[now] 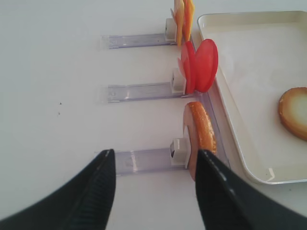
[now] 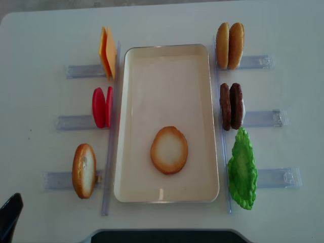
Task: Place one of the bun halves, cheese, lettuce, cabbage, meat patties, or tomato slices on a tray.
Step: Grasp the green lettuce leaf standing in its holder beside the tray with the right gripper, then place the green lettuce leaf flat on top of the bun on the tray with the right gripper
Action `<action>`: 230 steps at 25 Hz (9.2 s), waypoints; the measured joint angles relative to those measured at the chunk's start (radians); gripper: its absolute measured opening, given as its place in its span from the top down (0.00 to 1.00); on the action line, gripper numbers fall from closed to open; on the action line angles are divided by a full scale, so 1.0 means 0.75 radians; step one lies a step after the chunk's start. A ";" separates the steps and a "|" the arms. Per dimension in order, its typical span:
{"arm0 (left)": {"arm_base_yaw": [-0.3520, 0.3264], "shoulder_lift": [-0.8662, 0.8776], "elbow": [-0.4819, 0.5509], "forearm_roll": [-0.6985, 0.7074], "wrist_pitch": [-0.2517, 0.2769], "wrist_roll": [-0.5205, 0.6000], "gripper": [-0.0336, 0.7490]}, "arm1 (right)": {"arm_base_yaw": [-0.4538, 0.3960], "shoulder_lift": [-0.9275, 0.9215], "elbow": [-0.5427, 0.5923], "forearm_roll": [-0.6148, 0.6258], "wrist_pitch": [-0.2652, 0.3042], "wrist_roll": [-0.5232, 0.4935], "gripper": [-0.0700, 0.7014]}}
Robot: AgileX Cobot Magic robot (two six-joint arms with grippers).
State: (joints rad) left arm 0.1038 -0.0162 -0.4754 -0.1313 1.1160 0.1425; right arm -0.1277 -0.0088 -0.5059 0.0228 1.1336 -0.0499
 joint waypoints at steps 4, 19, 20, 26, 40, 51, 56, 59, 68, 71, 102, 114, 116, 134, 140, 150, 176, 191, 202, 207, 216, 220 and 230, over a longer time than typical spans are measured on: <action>0.000 0.000 0.000 0.000 0.000 0.000 0.44 | 0.000 0.000 0.000 0.000 0.000 0.000 0.15; 0.000 0.000 0.000 0.000 0.000 0.000 0.44 | 0.000 0.502 -0.188 0.000 0.082 0.035 0.15; 0.000 0.000 0.000 0.000 0.000 0.000 0.44 | 0.000 0.564 -0.221 0.000 0.099 0.043 0.15; 0.000 0.000 0.000 0.000 0.000 0.000 0.44 | 0.000 0.891 -0.405 0.000 0.113 0.056 0.15; 0.000 0.000 0.000 0.000 -0.002 0.000 0.44 | 0.000 1.148 -0.481 0.153 0.114 0.082 0.15; 0.000 0.000 0.000 0.000 -0.002 0.000 0.44 | 0.301 1.156 -0.481 0.276 0.114 0.257 0.15; 0.000 0.000 0.000 0.000 -0.002 0.000 0.44 | 0.541 1.233 -0.481 0.256 0.117 0.432 0.15; 0.000 0.000 0.000 0.000 -0.002 0.000 0.44 | 0.669 1.296 -0.481 0.209 0.117 0.534 0.15; 0.000 0.000 0.000 0.000 -0.002 0.000 0.44 | 0.903 1.445 -0.481 0.106 0.104 0.704 0.15; 0.000 0.000 0.000 0.000 -0.002 0.000 0.44 | 0.931 1.463 -0.481 0.093 0.071 0.713 0.15; 0.000 0.000 0.000 0.000 -0.002 0.000 0.46 | 1.007 1.664 -0.481 0.135 -0.124 0.659 0.17; 0.000 0.000 0.000 0.000 -0.002 0.000 0.46 | 1.007 1.664 -0.481 0.135 -0.124 0.635 0.17; 0.000 0.000 0.000 0.000 -0.002 0.000 0.46 | 1.007 1.664 -0.481 0.135 -0.126 0.630 0.17; 0.000 0.000 0.000 0.000 -0.002 0.000 0.46 | 1.007 1.758 -0.481 0.160 -0.139 0.589 0.29; 0.000 0.000 0.000 0.000 -0.002 0.000 0.46 | 1.007 1.758 -0.481 0.123 -0.139 0.588 0.67; 0.000 0.000 0.000 0.000 -0.002 0.000 0.46 | 1.014 1.758 -0.481 0.101 -0.133 0.573 0.90; 0.000 0.000 0.000 0.000 -0.002 0.000 0.46 | 1.127 1.758 -0.838 0.319 -0.071 0.509 0.90; 0.000 0.000 0.000 0.000 -0.002 0.000 0.46 | 1.127 1.765 -0.741 0.903 -0.492 0.169 0.90; 0.000 0.000 0.000 0.000 -0.002 0.000 0.46 | 1.127 1.955 -0.642 1.367 -0.605 -0.293 0.90; 0.000 0.000 0.000 0.000 -0.002 0.000 0.46 | 1.127 2.092 -0.642 1.519 -0.610 -0.482 0.90; 0.000 0.000 0.000 0.000 -0.002 0.000 0.46 | 1.096 2.194 -0.641 1.545 -0.568 -0.627 0.90; 0.000 0.000 0.000 0.000 -0.002 0.000 0.46 | 1.058 2.206 -0.641 1.545 -0.557 -0.667 0.90; 0.000 0.000 0.000 0.000 -0.002 0.000 0.46 | 1.023 2.206 -0.641 1.545 -0.541 -0.725 0.90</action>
State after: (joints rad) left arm 0.1038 -0.0162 -0.4754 -0.1313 1.1148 0.1425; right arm 0.6397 1.6460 -0.9863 1.1813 0.7281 -0.5936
